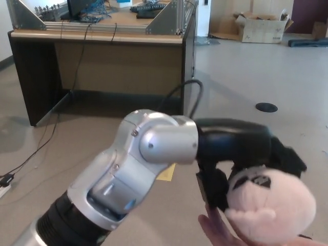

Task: The robot extends its left hand to pick up an emotional support dumpling from the palm of a person and brings its hand down by its side. Then it extends its arm again to hand the dumpling back to the person.

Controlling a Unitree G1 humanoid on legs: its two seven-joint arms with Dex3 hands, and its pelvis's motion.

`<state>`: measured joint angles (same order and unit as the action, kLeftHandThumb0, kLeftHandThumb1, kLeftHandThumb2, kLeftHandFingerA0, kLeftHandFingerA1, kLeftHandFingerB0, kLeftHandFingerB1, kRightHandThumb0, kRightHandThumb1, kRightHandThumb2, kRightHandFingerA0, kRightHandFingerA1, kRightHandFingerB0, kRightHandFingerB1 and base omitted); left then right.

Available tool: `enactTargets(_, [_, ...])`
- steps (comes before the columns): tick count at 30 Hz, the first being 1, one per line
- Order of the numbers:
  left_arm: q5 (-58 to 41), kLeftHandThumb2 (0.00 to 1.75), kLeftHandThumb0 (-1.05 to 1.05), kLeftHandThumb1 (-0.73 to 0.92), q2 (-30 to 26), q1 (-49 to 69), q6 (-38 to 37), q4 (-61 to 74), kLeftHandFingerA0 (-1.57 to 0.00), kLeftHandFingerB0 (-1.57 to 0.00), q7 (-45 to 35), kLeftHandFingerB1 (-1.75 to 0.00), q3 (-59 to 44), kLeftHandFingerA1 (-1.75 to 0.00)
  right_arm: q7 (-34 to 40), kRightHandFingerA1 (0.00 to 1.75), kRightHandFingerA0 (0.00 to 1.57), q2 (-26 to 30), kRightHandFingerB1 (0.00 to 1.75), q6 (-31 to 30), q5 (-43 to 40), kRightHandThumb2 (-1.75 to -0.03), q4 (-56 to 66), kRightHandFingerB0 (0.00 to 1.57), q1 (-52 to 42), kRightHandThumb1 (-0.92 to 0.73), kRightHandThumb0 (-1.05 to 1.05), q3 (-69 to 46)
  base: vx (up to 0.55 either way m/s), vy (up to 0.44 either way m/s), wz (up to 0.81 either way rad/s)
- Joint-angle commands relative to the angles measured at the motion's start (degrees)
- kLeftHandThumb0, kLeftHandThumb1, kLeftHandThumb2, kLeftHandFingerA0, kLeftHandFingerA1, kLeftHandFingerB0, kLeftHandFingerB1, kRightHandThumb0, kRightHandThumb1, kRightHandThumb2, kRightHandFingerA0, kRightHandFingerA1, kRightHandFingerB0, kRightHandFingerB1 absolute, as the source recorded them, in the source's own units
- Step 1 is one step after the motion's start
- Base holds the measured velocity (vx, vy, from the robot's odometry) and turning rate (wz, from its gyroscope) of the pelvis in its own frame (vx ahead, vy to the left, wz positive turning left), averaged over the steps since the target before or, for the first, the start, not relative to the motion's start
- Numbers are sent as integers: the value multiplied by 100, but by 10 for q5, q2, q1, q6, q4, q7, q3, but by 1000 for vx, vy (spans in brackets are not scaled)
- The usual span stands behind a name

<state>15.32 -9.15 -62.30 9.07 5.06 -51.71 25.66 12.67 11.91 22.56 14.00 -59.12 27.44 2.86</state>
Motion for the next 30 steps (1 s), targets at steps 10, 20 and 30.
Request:
enactTargets(10, [-109, 80, -18, 73, 56, 1, 229, -13, -85, -84, 8, -104, -105, -150, -97, 47, 78, 26, 41, 63, -29, -57, -2, 65, 12, -61, -30, -7, 0, 0, 0])
enactTargets(20, [-199, 76, -9, 76, 106, -11, 351, -24, -96, -87, 98, -101, -296, -143, -97, 47, 78, 24, 41, 79, -24, -57, -5, 65, 15, -60, -30, -6, 0, 0, 0])
enactTargets(30, [-286, 65, -17, 84, 34, 112, 395, 17, -89, -79, 97, -102, -517, -151, -103, 47, 78, 22, 41, 82, -24, -58, -10, 65, 3, -60, -30, -8, 0, 0, 0])
